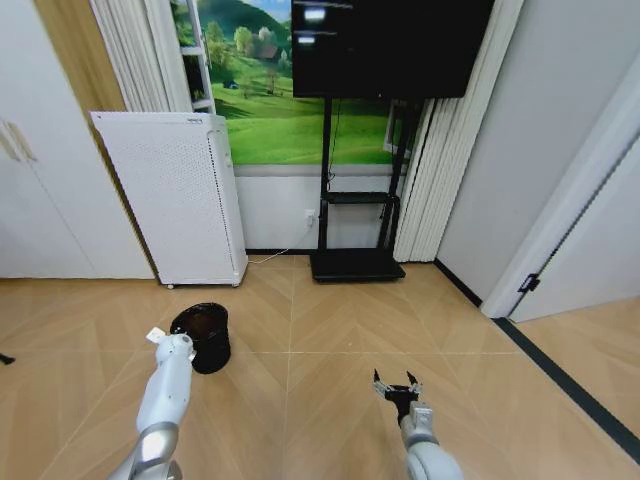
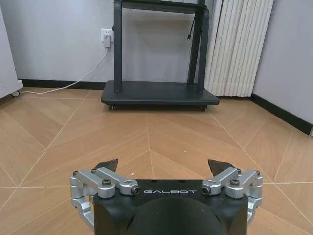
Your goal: Pick up the trash bin and place the garbage on the floor into it.
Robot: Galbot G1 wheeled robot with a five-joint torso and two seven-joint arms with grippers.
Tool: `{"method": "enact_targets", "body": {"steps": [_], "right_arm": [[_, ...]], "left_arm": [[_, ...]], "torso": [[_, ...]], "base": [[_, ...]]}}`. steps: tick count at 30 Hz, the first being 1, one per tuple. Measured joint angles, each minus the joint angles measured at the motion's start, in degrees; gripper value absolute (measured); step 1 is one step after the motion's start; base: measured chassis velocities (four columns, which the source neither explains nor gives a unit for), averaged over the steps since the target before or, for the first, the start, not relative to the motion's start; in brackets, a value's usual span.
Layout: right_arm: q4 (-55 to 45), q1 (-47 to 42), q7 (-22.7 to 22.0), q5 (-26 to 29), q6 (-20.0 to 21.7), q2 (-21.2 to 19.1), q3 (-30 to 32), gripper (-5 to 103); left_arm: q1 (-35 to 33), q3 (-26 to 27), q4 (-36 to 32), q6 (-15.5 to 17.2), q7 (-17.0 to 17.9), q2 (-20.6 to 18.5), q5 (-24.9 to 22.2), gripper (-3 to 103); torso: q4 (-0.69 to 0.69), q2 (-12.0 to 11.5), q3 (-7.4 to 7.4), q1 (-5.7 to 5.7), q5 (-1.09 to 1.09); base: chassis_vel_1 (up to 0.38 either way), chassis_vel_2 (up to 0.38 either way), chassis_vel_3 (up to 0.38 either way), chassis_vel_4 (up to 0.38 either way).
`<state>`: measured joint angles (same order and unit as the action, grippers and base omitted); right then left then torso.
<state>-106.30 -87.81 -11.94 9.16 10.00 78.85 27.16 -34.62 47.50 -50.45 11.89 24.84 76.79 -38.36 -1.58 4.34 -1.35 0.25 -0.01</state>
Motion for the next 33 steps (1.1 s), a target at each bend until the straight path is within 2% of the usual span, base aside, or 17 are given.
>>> {"method": "enact_targets", "body": {"steps": [2, 4, 5, 7, 10, 12, 13, 15, 16, 18, 19, 21, 22, 24, 25, 27, 33], "right_arm": [[0.0, 0.0, 0.0, 0.0, 0.0, 0.0, -0.1, 100], [-0.1, 0.2, 0.1, 0.0, 0.0, 0.1, -0.2, 100], [-0.1, 0.2, 0.1, 0.0, 0.0, 0.1, -0.2, 100], [-0.1, 0.4, 0.1, 0.1, 0.0, 0.1, -0.3, 100], [-0.2, 0.4, 0.1, 0.1, 0.0, 0.2, -0.4, 100], [-0.4, 0.4, 0.1, 0.3, 0.0, 0.4, -0.3, 100], [-0.4, 0.4, 0.1, 0.3, 0.0, 0.4, -0.3, 100], [-0.4, 0.6, -0.2, 0.9, 0.1, 0.5, -0.1, 100], [-0.4, 0.6, -0.2, 0.9, 0.1, 0.5, -0.1, 100], [-0.6, 1.1, -0.9, 1.8, 0.5, 0.7, 0.2, 100], [-0.6, 1.1, -0.9, 1.8, 0.5, 0.7, 0.2, 100], [-0.5, 1.8, -1.4, 2.3, 0.8, 1.0, 0.5, 100], [-0.5, 1.8, -1.4, 2.3, 0.8, 1.0, 0.5, 100], [-0.3, 2.5, -1.7, 2.6, 0.9, 1.5, 1.0, 100], [-0.3, 2.5, -1.7, 2.6, 0.9, 1.5, 1.0, 100], [0.0, 2.8, -1.8, 2.9, 0.9, 2.1, 1.5, 100], [0.5, 2.9, -1.7, 3.2, 0.3, 2.8, 2.2, 100]], "left_arm": [[-0.4, 0.0, -1.0, 0.0, -0.5, 0.0, 0.8, 51], [-1.9, 0.0, -3.8, 0.0, -2.2, 0.2, 4.2, 62], [-1.9, 0.0, -3.8, 0.0, -2.2, 0.2, 4.2, 62], [-3.6, 0.0, -7.0, 0.1, -3.5, 0.6, 6.7, 74], [-4.6, -0.1, -8.7, 0.4, -3.8, 0.8, 7.2, 79], [-10.4, -0.6, -17.4, 1.6, -5.9, 1.4, 9.6, 94], [-10.4, -0.6, -17.4, 1.6, -5.9, 1.4, 9.6, 94], [-17.0, -1.5, -27.3, 2.5, -10.1, 1.7, 12.2, 98], [-17.0, -1.5, -27.3, 2.5, -10.1, 1.7, 12.2, 98], [-24.6, -2.8, -37.3, 3.0, -18.6, 2.1, 15.9, 100], [-24.6, -2.8, -37.3, 3.0, -18.6, 2.1, 15.9, 100], [-31.0, -3.7, -44.2, 2.8, -25.8, 2.8, 19.7, 100], [-31.0, -3.7, -44.2, 2.8, -25.8, 2.8, 19.7, 100], [-36.9, -4.6, -49.9, 2.2, -29.9, 3.7, 22.2, 100], [-36.9, -4.6, -49.9, 2.2, -29.9, 3.7, 22.2, 100], [-42.3, -5.4, -54.0, 0.9, -33.4, 4.4, 25.2, 100], [-48.8, -7.8, -59.4, -1.0, -35.9, 5.1, 29.2, 100]], "torso": [[0.0, 0.0, 0.0, 0.0, 0.01], [0.0, 0.0, 0.0, 0.0, 0.02], [0.0, 0.0, 0.0, 0.0, 0.02], [0.01, 0.0, 0.0, 0.0, 0.03], [-0.01, 0.0, 0.0, 0.0, 0.02], [-0.03, 0.0, 0.0, 0.0, 0.01], [-0.03, 0.0, 0.0, 0.0, 0.01], [0.03, 0.0, 0.01, 0.0, 0.01], [0.03, 0.0, 0.01, 0.0, 0.01], [0.0, 0.0, 0.01, -0.01, 0.02], [0.0, 0.0, 0.01, -0.01, 0.02], [-0.01, 0.0, 0.01, -0.01, 0.02], [-0.01, 0.0, 0.01, -0.01, 0.02], [0.0, 0.0, 0.0, 0.0, 0.02], [0.0, 0.0, 0.0, 0.0, 0.02], [0.01, 0.0, 0.0, -0.01, 0.02], [-0.01, 0.6, -0.45, 0.14, 0.03]], "base": [[0.0, 0.0, 0.0, 0.0], [0.0, 0.0, 0.0, 0.0], [0.0, 0.0, 0.0, 0.0], [0.0, 0.0, 0.0, 0.0], [0.0, 0.0, 0.0, 0.0], [0.0, 0.0, 0.0, 0.0], [0.0, 0.0, 0.0, 0.0], [0.0, 0.0, 0.0, 0.0], [0.0, 0.0, 0.0, 0.0], [0.0, 0.0, 0.0, 0.0], [0.0, 0.0, 0.0, 0.0], [0.0, 0.0, 0.0, 0.0], [0.0, 0.0, 0.0, 0.0], [0.0, 0.0, 0.0, 0.0], [0.0, 0.0, 0.0, 0.0], [0.0, 0.0, 0.0, 0.0], [0.0, 0.0, 0.0, 0.0]]}}
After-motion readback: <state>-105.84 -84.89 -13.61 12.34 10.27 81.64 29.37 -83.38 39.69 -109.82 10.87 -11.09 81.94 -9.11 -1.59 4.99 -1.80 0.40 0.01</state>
